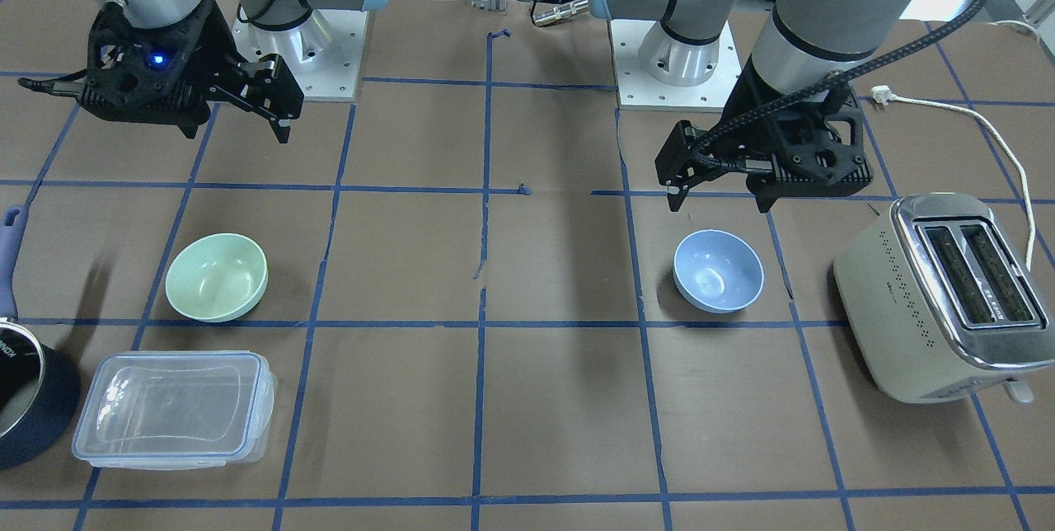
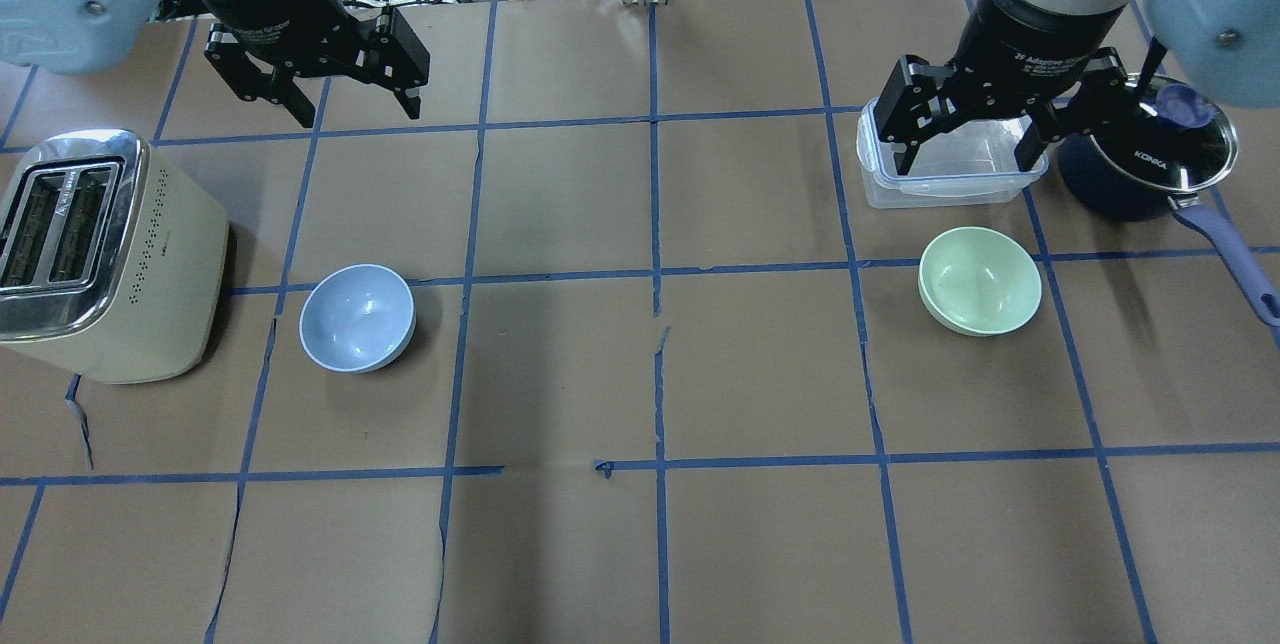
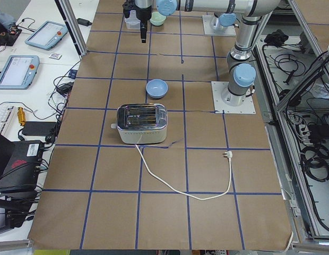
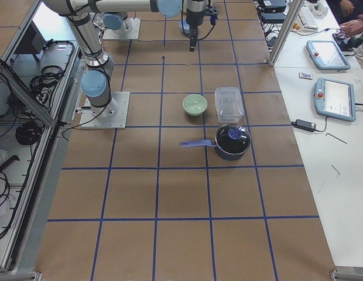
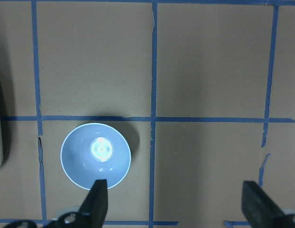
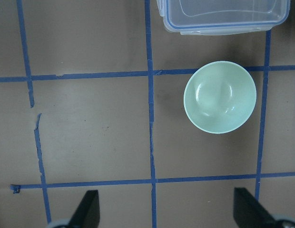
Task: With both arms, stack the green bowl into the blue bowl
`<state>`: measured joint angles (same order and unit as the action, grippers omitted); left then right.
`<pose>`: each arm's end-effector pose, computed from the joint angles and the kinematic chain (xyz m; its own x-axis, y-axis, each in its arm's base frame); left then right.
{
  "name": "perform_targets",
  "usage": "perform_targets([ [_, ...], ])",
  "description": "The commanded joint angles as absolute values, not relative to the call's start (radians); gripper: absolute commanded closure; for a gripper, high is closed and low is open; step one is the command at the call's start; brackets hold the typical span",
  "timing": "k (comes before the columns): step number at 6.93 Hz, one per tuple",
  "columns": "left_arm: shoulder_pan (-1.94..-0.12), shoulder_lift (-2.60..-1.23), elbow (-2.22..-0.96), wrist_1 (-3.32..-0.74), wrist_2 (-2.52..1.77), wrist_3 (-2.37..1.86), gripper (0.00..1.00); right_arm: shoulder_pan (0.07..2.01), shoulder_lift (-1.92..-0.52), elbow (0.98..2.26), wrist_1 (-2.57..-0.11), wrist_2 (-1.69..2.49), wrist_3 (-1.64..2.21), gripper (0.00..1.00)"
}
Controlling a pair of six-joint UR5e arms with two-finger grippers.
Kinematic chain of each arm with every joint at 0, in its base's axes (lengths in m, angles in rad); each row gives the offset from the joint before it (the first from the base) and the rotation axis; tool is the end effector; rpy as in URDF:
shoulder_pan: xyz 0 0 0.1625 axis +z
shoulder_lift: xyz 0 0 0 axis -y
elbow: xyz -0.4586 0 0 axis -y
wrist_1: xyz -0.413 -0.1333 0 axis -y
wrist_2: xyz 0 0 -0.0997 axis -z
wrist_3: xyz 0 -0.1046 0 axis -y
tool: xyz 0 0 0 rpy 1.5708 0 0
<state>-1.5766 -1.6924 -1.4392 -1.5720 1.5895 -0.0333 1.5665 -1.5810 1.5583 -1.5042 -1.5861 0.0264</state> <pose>-0.1346 -0.5685 0.5181 -0.9994 -0.0277 -0.0184 -0.0275 0.9996 -0.0094 0.1295 -0.5038 0.5216 -0.9994 0.0300 0.0164 0.0307 0.9986 0.0435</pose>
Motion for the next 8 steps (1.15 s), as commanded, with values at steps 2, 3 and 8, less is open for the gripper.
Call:
perform_targets([
  [2,-1.574,-1.703,-1.439,-1.61,1.595,-0.034,0.0,1.554,-1.575,1.565,-1.497,-1.594,0.023,0.0],
  [3,-1.569,-1.713,-1.443,-1.621,1.607,-0.034,0.0,1.549,-1.562,1.58,-1.508,-1.594,0.023,0.0],
  [8,-1.559,-1.856,-1.8,-1.348,1.707,-0.015,0.0,1.443,-1.415,1.638,-1.68,-1.64,-0.034,0.0],
])
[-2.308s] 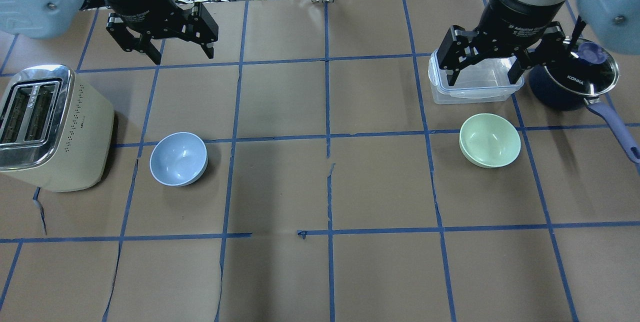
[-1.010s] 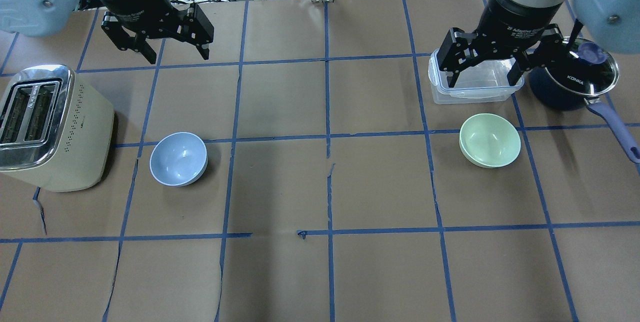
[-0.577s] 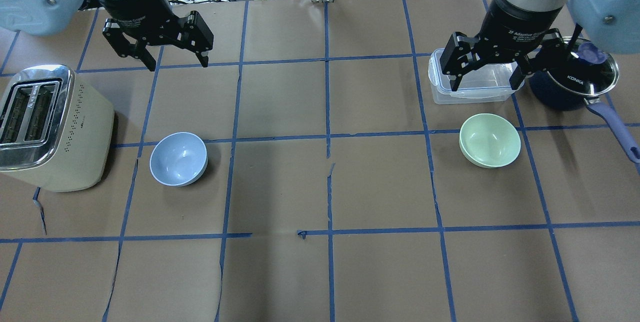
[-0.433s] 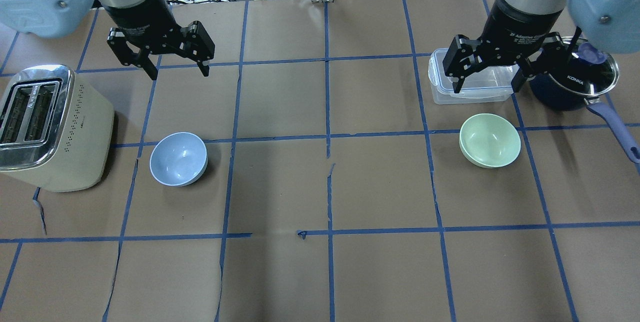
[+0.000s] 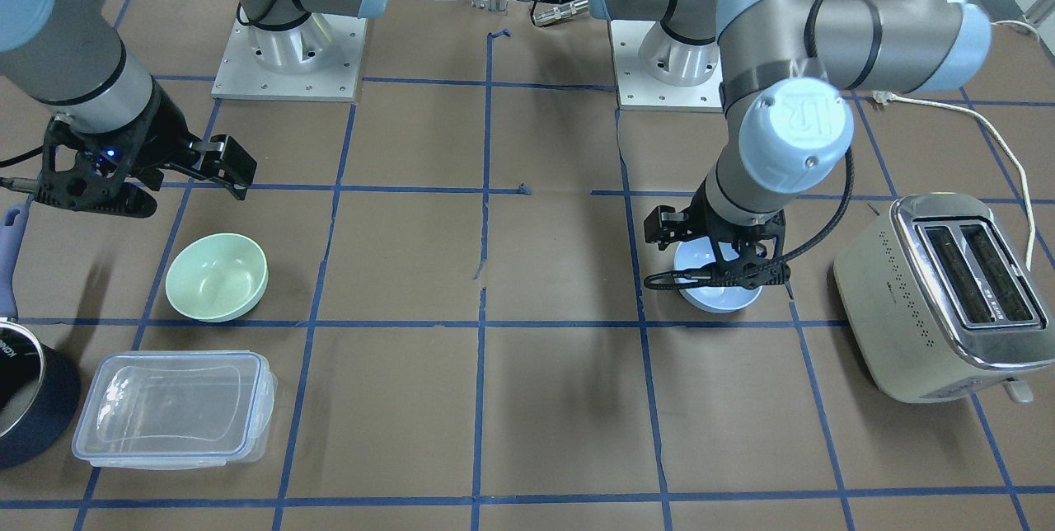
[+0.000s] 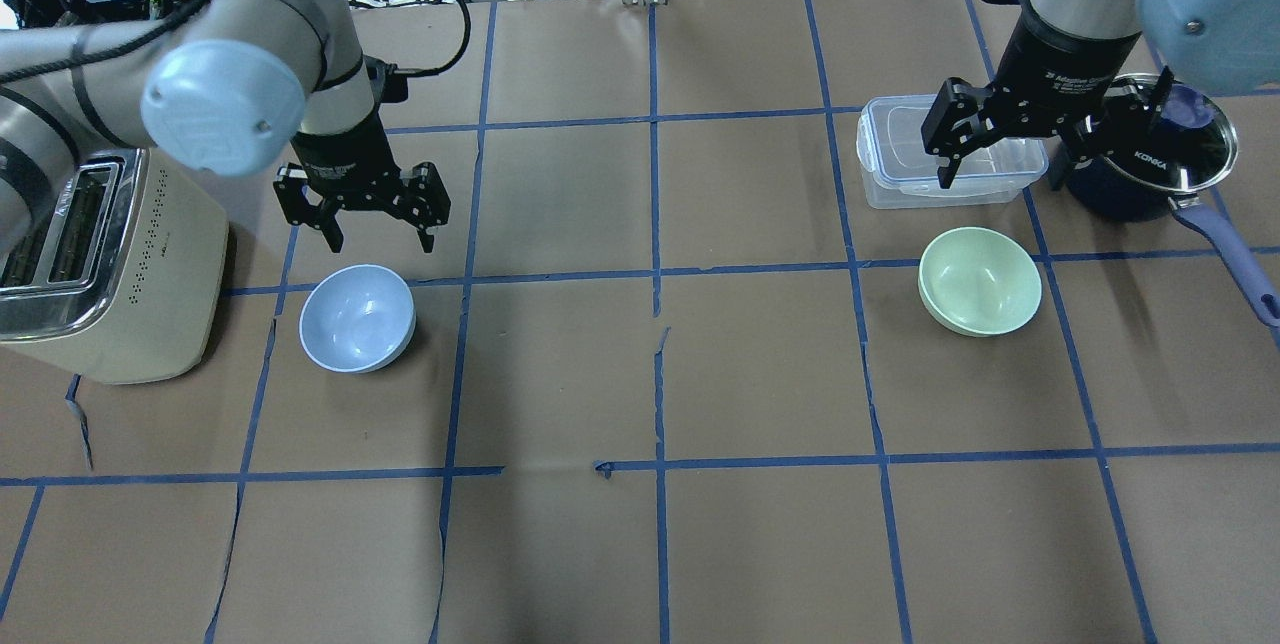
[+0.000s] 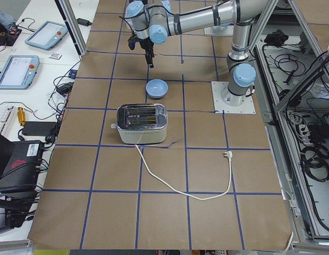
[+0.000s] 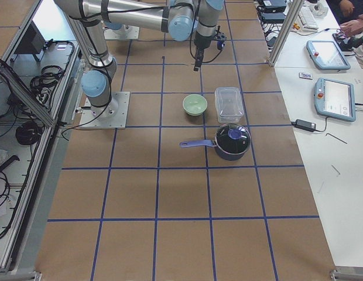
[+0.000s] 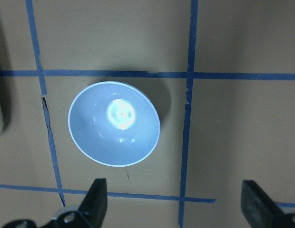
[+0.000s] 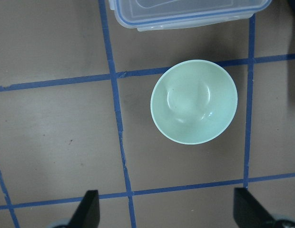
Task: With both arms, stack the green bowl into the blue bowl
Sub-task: 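Lower the left gripper to the blue bowl while the right lowers to the green bowl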
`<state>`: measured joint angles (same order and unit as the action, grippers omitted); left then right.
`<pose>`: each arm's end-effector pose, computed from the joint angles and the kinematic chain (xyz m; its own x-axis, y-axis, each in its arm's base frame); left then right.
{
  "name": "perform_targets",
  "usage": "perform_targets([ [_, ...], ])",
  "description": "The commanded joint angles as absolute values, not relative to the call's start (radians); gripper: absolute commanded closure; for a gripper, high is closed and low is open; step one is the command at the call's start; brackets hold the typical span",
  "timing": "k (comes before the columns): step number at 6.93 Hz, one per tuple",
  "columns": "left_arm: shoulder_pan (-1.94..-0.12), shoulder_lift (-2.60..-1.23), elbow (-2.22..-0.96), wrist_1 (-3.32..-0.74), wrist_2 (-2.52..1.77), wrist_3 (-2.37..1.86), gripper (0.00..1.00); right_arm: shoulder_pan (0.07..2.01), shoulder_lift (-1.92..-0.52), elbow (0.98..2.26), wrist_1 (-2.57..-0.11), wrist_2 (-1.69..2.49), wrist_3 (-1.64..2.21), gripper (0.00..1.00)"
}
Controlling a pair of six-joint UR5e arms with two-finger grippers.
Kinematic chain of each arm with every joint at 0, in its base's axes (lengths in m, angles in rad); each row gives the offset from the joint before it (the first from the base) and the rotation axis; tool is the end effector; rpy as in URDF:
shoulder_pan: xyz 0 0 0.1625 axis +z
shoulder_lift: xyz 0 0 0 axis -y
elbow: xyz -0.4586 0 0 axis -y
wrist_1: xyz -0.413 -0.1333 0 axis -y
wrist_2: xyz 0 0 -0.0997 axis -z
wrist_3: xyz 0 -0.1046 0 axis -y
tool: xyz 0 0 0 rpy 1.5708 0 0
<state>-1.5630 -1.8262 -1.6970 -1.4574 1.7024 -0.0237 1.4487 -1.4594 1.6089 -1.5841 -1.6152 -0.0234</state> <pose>-0.1151 -0.5687 0.3260 -0.9911 0.0042 -0.1328 -0.0310 0.9646 0.2619 0.0614 -0.5556 0.4397 -0.9949 0.0927 0.0408 0.0974 0.9858 0.1368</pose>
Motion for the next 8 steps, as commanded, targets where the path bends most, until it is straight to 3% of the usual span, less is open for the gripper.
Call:
perform_targets([
  [1,-1.552,-1.879,-1.851,-1.32,1.715,0.014,0.0,1.443,-1.389,1.701,-1.798,-1.64,-0.034,0.0],
  [2,-1.543,-1.903,-1.883,-1.23,1.724,0.037,0.0,1.443,-1.384,1.777,-1.924,-1.638,-0.046,0.0],
  [3,-1.539,-1.925,-1.914,-1.185,1.726,0.063,0.11,1.443,-1.382,1.843,-2.013,-1.637,-0.102,0.0],
  [5,-1.539,-1.922,-1.904,-1.181,1.727,0.069,0.98,1.442,-1.338,1.89,-2.097,-1.632,-0.146,0.0],
  [8,-1.54,-1.917,-1.89,-1.178,1.724,0.069,1.0,1.44,-1.267,1.891,-2.129,-1.629,-0.146,0.0],
])
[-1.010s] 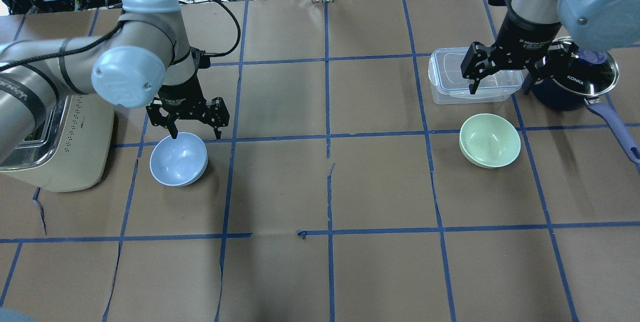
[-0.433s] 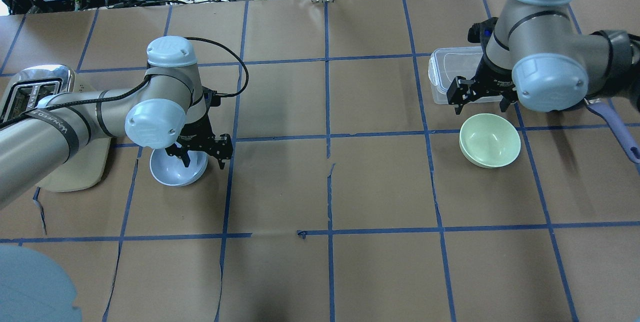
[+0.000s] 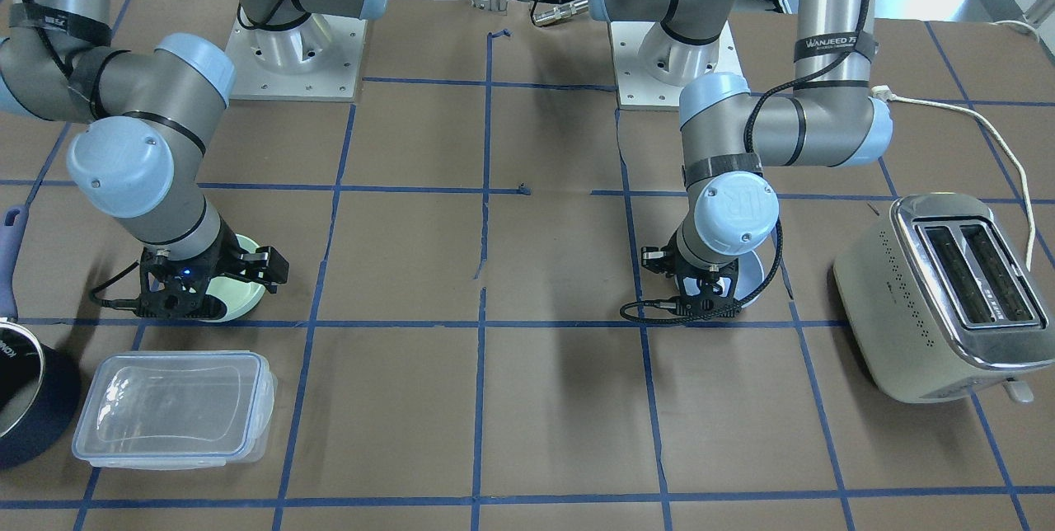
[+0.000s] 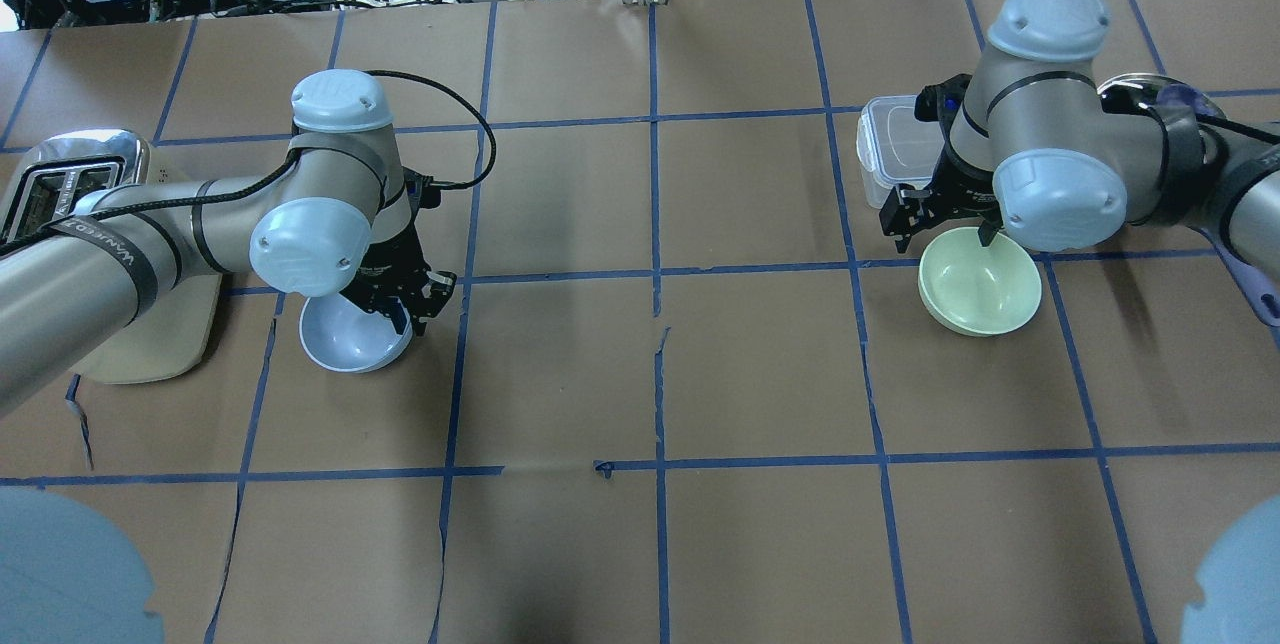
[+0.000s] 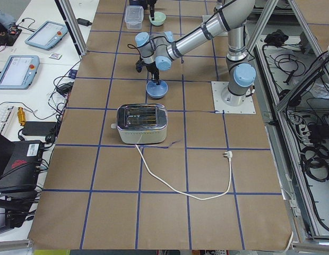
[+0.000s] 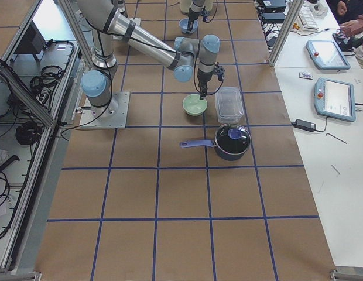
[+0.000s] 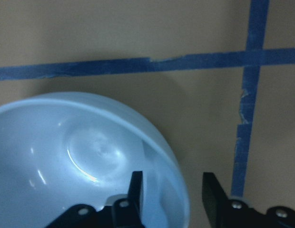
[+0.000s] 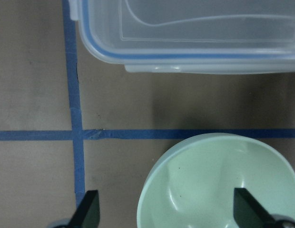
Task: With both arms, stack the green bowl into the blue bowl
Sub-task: 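Grip the blue bowl with the left gripper while the right grips the green bowl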
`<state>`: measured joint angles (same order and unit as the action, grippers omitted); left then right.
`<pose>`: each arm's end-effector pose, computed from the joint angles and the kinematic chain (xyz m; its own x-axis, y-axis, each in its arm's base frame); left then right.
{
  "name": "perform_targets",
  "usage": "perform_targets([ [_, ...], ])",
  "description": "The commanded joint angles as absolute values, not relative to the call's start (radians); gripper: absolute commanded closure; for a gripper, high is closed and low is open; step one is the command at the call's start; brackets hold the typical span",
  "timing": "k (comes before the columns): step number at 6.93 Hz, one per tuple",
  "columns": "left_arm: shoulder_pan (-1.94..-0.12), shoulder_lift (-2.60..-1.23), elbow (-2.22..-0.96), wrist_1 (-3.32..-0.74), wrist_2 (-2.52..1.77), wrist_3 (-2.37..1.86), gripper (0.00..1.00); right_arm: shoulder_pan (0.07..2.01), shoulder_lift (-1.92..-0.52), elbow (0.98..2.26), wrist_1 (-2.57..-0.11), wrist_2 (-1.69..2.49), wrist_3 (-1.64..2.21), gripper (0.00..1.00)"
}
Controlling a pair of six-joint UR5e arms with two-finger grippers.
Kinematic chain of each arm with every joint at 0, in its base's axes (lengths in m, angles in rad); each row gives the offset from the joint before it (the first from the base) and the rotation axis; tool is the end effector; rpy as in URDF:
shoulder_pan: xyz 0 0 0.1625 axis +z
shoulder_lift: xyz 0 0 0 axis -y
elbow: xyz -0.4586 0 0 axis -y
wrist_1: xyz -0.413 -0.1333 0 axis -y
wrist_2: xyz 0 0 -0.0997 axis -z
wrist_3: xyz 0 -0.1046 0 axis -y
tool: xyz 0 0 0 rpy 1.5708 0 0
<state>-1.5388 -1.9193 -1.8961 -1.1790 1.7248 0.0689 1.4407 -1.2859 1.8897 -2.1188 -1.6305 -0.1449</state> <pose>-0.0997 -0.5498 0.2088 -0.9888 0.0771 -0.1278 0.0374 0.9570 0.2878 0.0530 -0.5743 0.2583 -0.9985 -0.0181 0.0509 -0.0148 0.9979 0.0638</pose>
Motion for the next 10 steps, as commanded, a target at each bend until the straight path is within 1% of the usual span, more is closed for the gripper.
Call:
perform_targets([
  [1,-1.54,-1.911,-1.888,-1.178,1.724,0.069,1.0,1.439,-1.246,1.891,-2.131,-1.632,-0.146,0.0],
  [2,-1.564,-1.911,-1.867,-1.178,1.726,0.066,1.0,1.43,-1.241,1.891,-2.128,-1.629,-0.144,0.0],
  [3,-1.606,-1.913,-1.802,-1.204,1.727,0.061,1.0,1.424,-1.236,1.893,-2.129,-1.628,-0.146,0.0],
  [4,-1.667,-1.931,-1.723,-1.294,1.771,0.049,1.0,1.424,-1.23,1.897,-2.129,-1.626,-0.144,0.03],
  [5,-1.73,-1.942,-1.665,-1.307,1.778,0.014,1.0,1.424,-1.23,1.898,-2.129,-1.626,-0.143,0.08],
  [6,-1.774,-1.96,-1.636,-1.292,1.763,-0.05,1.0,1.424,-1.23,1.898,-2.129,-1.625,-0.143,0.27],
  [7,-1.831,-1.98,-1.602,-1.27,1.761,-0.087,1.0,1.424,-1.23,1.898,-2.128,-1.626,-0.144,0.53],
  [8,-1.897,-2.02,-1.536,-1.264,1.755,-0.144,1.0,1.424,-1.23,1.896,-2.128,-1.626,-0.143,0.76],
  [9,-1.954,-2.075,-1.473,-1.264,1.721,-0.191,1.0,1.424,-1.23,1.894,-2.128,-1.626,-0.144,0.96],
  [10,-1.988,-2.127,-1.43,-1.259,1.694,-0.24,1.0,1.424,-1.232,1.887,-2.126,-1.625,-0.143,1.0],
])
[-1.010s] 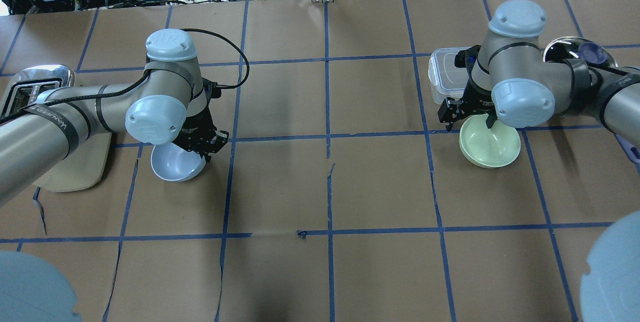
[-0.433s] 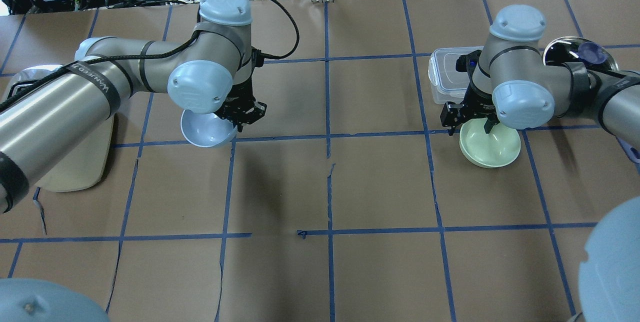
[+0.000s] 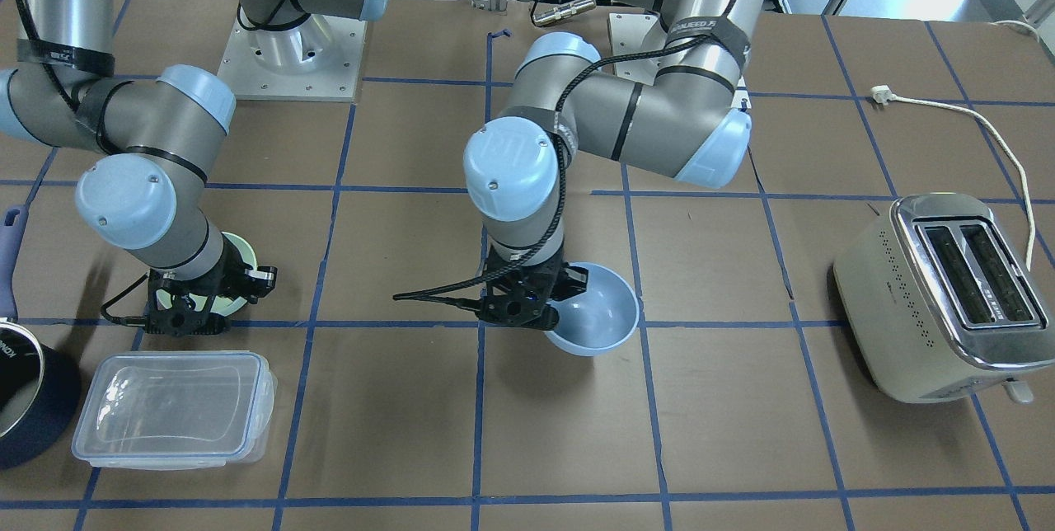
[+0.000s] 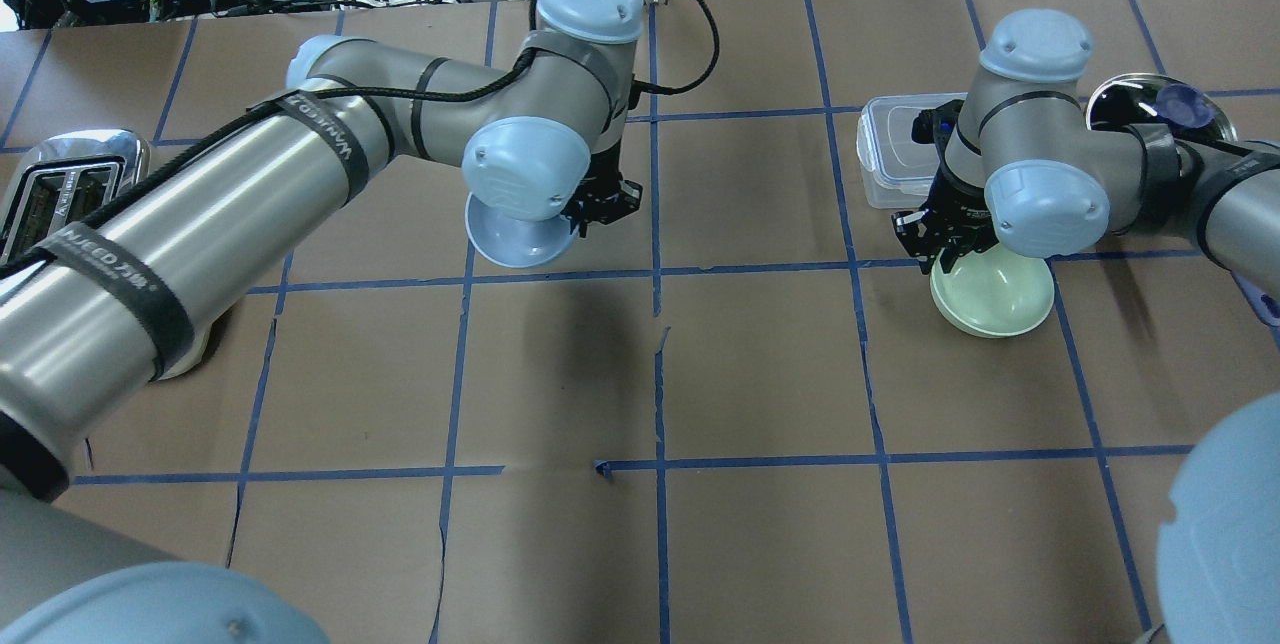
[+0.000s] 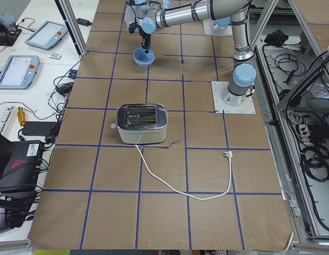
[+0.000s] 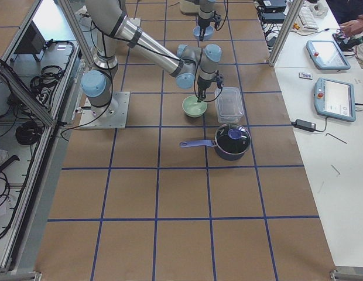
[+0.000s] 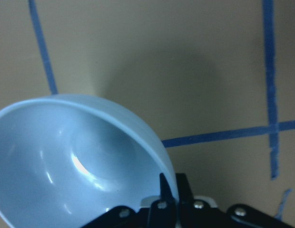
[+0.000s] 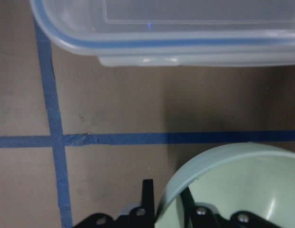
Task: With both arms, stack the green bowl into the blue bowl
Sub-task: 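Carry the blue bowl with the left gripper toward the table centre and set it down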
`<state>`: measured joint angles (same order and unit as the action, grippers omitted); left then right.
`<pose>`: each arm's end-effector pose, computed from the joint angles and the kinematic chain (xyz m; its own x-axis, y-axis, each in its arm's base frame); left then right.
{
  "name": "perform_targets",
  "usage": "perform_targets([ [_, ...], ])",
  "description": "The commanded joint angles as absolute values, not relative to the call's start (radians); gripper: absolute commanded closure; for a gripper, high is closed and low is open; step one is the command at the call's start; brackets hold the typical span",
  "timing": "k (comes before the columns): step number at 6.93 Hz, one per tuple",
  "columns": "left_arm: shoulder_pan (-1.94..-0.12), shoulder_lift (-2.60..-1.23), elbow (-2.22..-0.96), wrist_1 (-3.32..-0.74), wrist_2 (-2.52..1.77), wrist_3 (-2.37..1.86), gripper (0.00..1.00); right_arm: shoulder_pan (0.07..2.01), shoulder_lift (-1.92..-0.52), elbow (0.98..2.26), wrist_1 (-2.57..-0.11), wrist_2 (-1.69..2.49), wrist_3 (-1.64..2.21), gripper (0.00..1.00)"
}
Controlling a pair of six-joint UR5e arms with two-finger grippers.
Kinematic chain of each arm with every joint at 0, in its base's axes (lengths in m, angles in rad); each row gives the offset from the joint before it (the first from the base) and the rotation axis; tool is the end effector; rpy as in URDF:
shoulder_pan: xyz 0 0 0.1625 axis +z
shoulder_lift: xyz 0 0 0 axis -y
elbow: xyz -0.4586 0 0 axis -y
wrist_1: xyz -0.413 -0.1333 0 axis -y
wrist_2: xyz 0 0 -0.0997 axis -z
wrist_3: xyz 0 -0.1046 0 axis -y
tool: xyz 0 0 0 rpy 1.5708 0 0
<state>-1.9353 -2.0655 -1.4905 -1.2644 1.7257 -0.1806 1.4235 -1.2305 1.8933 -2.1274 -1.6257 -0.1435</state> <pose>-0.3532 -0.5971 0.2863 -0.9659 0.1949 -0.1703 0.1839 0.9798 0.0785 0.0430 -0.5793 0.2263 -0.9992 -0.0013 0.0388 0.0031 0.9936 0.1127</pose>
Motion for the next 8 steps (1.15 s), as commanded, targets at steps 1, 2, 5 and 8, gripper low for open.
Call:
perform_targets([
  [1,-2.017,-2.166,-1.411,-1.215,1.69,-0.267,1.0,1.424,-1.233,1.882,-2.126,-1.626,-0.143,1.0],
  [2,-2.034,-2.184,-1.416,-1.203,1.69,-0.255,1.0,1.422,-1.242,1.879,-2.126,-1.629,-0.143,1.0],
  [5,-2.052,-2.204,-1.419,-1.171,1.603,-0.265,1.0,1.42,-1.253,1.829,-2.073,-1.643,-0.141,1.0],
  [8,-2.062,-2.169,-1.447,-1.157,1.598,-0.265,0.0,1.42,-1.281,1.824,-2.069,-1.644,-0.141,1.0],
])
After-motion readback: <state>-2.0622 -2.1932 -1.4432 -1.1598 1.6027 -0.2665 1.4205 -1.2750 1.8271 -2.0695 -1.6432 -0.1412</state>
